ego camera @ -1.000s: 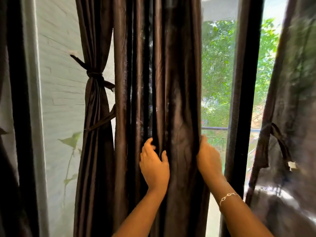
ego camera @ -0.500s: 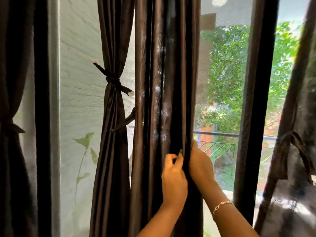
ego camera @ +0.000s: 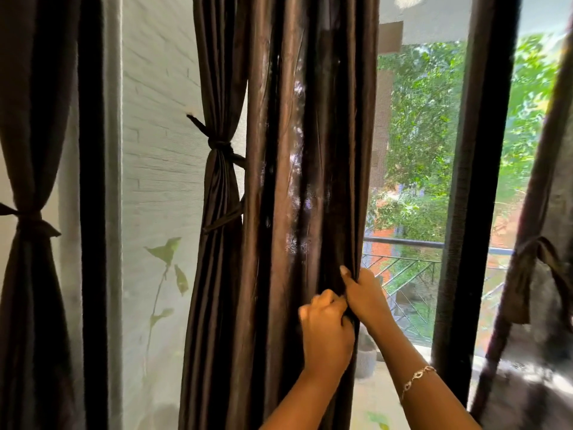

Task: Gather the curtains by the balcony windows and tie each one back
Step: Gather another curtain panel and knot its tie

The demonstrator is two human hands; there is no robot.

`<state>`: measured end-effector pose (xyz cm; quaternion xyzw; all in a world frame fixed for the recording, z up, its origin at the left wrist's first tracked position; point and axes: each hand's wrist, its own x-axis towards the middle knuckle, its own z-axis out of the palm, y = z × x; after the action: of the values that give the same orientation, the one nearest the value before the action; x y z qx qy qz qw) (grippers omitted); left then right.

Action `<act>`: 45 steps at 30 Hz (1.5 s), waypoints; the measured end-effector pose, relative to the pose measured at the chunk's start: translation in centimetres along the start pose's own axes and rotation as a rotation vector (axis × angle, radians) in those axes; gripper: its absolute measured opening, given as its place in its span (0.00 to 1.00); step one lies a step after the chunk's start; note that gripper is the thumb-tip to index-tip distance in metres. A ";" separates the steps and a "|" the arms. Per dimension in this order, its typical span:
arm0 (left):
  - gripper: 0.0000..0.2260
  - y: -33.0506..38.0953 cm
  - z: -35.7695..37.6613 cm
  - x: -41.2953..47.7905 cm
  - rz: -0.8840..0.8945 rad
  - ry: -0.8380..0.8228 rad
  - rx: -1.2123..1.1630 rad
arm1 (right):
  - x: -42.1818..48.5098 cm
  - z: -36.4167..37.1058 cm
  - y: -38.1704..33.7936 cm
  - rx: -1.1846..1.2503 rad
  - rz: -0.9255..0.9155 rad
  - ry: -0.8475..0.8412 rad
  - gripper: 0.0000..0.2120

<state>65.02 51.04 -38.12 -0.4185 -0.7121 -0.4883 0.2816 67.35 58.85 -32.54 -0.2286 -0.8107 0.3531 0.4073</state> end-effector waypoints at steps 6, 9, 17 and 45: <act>0.20 -2.5 -2.4 1.9 -0.306 0.544 -0.119 | 0.8 -0.4 1.1 -0.124 -0.028 0.033 0.13; 0.25 -3.3 -2.9 2.9 -0.434 0.422 -0.235 | 0.9 0.0 1.2 -0.185 -0.025 0.035 0.13; 0.24 -2.9 -0.7 1.1 -0.327 0.092 -0.008 | 0.4 1.6 -0.4 0.199 0.057 -0.056 0.14; 0.22 -2.6 -2.5 0.7 0.023 0.206 0.093 | 1.4 2.3 -1.0 0.231 0.112 -0.063 0.14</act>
<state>62.37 48.48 -37.82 -0.3606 -0.6964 -0.4919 0.3783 64.63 58.23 -32.05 -0.2138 -0.7629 0.4731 0.3852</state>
